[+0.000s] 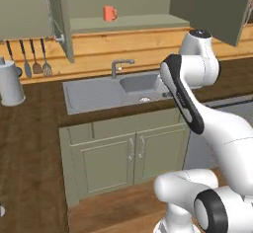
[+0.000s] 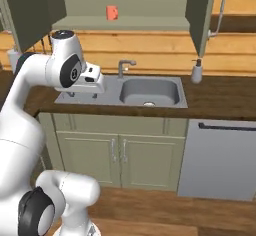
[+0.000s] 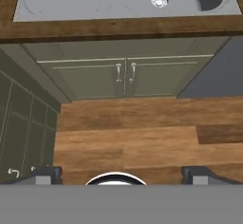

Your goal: Gather all objects into one cabinet and sort the glasses and bowls to opposite sides.

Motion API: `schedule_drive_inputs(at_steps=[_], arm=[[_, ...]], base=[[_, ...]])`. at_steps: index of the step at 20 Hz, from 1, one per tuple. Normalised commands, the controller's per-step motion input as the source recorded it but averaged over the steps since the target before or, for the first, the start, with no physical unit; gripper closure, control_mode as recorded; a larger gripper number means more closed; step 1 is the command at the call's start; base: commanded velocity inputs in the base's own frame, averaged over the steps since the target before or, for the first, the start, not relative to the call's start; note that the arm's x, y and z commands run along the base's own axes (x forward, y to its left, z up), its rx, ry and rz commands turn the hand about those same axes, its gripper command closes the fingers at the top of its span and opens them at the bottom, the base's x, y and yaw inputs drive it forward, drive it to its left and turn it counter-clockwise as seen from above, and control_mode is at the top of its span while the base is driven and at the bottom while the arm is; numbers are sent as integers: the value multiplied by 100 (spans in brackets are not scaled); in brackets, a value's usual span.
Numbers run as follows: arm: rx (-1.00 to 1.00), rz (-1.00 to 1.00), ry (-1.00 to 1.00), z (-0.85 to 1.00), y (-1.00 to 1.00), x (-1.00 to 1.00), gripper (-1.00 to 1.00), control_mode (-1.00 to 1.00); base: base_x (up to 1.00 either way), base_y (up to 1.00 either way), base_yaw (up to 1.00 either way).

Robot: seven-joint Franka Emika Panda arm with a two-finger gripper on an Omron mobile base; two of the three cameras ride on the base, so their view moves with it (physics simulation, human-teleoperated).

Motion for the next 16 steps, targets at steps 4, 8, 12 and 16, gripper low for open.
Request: schedule_drive_inputs(at_steps=[4, 8, 12, 16], arm=[[0, 0, 0, 0, 0, 0, -100, 100], [0, 0, 0, 0, 0, 0, -100, 100], [0, 0, 0, 0, 0, 0, -100, 100], [0, 0, 0, 0, 0, 0, -100, 100]], base=[[100, 3, 0], [100, 2, 0], [100, 0, 0], [100, 0, 0]])
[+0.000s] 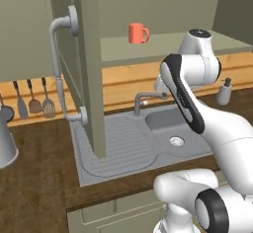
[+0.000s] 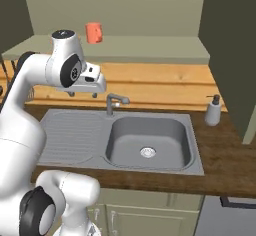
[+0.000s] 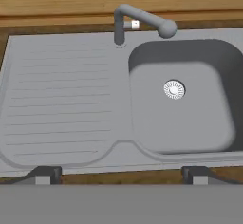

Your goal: Gather all objects into one cabinet and sort the glasses and bowls to opposite sides.

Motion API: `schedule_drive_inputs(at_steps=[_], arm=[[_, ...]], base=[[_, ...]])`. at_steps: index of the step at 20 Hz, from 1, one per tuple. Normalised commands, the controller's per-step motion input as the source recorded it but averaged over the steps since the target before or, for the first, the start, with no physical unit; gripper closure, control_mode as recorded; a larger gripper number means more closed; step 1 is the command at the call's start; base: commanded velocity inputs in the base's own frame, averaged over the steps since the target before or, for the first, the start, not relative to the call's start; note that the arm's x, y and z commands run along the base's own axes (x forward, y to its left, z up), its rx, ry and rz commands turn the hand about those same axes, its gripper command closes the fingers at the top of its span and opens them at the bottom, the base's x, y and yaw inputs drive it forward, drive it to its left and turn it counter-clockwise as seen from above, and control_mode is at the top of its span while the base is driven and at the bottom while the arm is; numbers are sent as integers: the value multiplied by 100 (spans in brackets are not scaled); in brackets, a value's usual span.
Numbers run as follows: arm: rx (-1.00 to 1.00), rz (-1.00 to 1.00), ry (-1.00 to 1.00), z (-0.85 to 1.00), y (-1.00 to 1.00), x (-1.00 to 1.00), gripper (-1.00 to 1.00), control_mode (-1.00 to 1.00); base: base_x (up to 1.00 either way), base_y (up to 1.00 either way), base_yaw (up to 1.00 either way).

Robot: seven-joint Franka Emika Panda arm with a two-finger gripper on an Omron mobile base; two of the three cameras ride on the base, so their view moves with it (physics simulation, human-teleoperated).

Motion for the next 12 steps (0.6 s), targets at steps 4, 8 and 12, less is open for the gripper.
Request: schedule_drive_inputs(at_steps=[4, 8, 12], arm=[[0, 0, 0, 0, 0, 0, -100, 100], [0, 0, 0, 0, 0, 0, -100, 100], [0, 0, 0, 0, 0, 0, -100, 100]], base=[[100, 0, 0], [94, 0, 0], [69, 0, 0]])
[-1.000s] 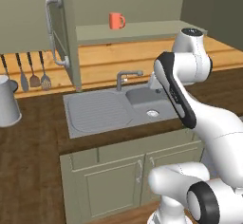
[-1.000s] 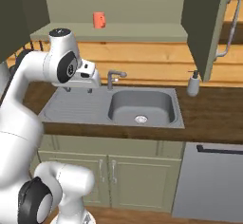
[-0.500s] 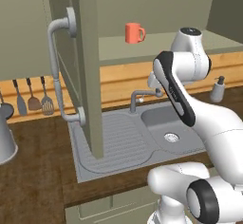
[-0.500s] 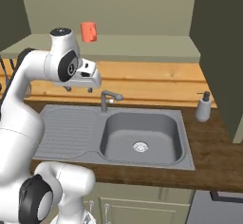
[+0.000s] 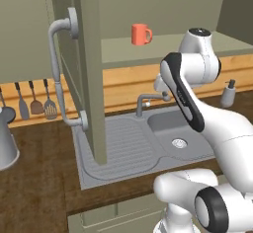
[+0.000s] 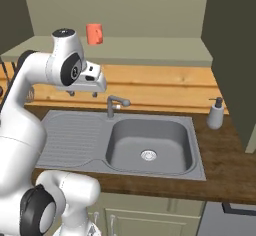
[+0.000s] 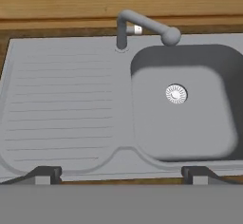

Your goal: Gather all objects into one cabinet and sort the glasses and bowls to opposite sides.

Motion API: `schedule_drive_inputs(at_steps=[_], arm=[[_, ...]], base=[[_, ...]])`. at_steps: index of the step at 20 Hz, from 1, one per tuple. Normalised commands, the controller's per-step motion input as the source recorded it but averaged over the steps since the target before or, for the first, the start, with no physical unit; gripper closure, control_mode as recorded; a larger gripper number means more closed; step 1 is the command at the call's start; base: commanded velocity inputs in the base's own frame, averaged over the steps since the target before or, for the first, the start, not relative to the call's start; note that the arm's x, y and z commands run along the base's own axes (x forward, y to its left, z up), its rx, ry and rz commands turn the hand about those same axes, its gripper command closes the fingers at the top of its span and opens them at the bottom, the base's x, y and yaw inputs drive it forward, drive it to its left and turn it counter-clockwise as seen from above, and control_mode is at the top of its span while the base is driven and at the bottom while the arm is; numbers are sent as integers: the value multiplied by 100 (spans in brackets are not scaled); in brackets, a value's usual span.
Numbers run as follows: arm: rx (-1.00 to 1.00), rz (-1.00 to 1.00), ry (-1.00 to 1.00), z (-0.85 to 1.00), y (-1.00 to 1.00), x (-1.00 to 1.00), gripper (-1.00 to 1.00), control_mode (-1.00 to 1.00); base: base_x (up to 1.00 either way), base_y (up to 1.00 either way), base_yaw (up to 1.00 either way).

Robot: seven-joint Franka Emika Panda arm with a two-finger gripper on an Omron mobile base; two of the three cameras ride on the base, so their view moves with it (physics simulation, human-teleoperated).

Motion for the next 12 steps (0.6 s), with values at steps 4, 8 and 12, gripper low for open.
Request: schedule_drive_inputs(at_steps=[4, 8, 12], arm=[[0, 0, 0, 0, 0, 0, -100, 100], [0, 0, -4, 3, 0, 41, -100, -100], [0, 0, -18, 24, 0, 4, -100, -100]], base=[[56, 0, 0], [0, 0, 0], [0, 0, 0]])
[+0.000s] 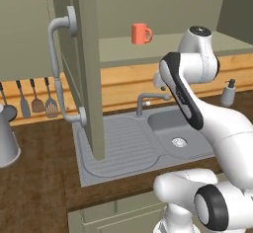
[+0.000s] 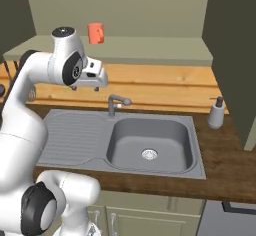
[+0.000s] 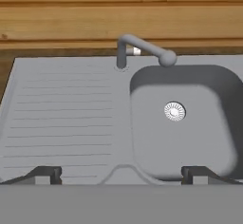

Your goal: Gather all objects into one cabinet and sort the glasses and bowls to opposite sides.

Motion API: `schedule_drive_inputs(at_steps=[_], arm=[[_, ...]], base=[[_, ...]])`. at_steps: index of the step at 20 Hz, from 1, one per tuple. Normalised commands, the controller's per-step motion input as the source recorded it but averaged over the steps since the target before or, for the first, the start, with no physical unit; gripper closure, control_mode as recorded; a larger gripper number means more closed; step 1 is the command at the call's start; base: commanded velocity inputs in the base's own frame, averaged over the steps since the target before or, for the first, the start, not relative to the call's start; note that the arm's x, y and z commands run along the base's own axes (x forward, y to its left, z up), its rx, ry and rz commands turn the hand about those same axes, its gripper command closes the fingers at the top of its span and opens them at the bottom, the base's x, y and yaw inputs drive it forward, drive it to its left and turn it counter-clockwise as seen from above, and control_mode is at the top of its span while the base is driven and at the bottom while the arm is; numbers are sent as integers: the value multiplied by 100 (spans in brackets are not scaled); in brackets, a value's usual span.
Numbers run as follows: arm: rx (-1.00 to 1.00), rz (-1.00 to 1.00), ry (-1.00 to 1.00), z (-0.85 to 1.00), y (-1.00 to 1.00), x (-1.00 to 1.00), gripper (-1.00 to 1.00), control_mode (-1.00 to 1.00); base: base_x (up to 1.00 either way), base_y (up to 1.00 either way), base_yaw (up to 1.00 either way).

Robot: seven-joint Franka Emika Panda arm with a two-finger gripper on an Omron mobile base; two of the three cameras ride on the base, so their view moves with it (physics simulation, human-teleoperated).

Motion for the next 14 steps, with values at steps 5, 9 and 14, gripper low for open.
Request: schedule_drive_inputs(at_steps=[5, 9, 14], arm=[[0, 0, -23, 42, 0, 0, -100, -100], [0, 0, -24, 41, 0, 0, -100, -100], [0, 5, -37, 20, 0, 22, -100, -100]], base=[[0, 0, 0], [0, 0, 0], [0, 0, 0]])
